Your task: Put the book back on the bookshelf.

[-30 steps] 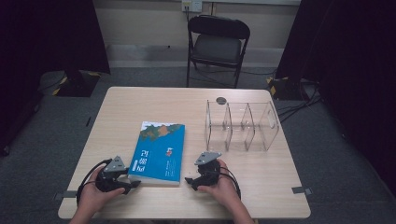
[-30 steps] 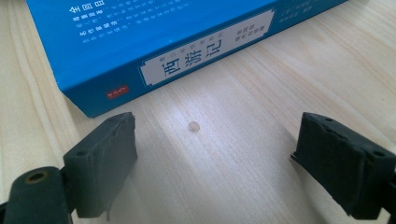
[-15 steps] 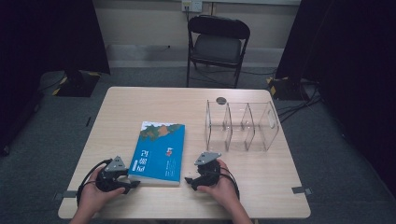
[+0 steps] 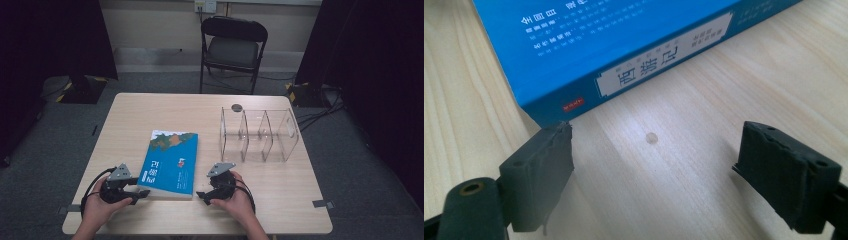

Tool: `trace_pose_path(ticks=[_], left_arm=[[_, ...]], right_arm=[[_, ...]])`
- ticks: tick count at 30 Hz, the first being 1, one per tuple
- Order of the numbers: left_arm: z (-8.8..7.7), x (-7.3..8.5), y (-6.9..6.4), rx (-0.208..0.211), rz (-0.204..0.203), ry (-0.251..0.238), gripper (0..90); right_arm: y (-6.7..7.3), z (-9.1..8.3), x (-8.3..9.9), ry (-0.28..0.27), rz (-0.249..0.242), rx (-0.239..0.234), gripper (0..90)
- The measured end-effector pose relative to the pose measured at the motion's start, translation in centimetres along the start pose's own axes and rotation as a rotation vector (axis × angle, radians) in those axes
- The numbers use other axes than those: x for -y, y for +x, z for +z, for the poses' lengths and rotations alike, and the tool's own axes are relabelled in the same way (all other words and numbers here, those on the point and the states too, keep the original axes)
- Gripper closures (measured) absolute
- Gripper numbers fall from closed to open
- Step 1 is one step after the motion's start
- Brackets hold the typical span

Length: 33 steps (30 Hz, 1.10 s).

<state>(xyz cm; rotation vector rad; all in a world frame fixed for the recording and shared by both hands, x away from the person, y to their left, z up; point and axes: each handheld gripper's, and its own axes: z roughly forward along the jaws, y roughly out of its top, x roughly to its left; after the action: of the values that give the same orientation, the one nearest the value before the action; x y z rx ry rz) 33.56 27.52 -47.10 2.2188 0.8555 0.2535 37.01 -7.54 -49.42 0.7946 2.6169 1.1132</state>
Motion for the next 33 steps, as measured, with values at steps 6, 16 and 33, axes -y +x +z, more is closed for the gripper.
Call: trace_pose_path(ticks=[6,16,33], left_arm=[[0.0,-0.2,0.0,-0.004,0.004,0.0,40.2],[-0.2,-0.9,0.1,0.005,-0.007,-0.031,40.2],[-0.6,-1.9,0.0,0.008,-0.008,-0.05,40.3]], right_arm=[[0.4,-0.3,-0.2,-0.015,0.006,-0.027,13.7],[1.2,-0.7,-0.5,-0.033,0.02,-0.052,13.4],[2.8,-0.8,-2.1,-0.062,-0.008,-0.079,13.4]])
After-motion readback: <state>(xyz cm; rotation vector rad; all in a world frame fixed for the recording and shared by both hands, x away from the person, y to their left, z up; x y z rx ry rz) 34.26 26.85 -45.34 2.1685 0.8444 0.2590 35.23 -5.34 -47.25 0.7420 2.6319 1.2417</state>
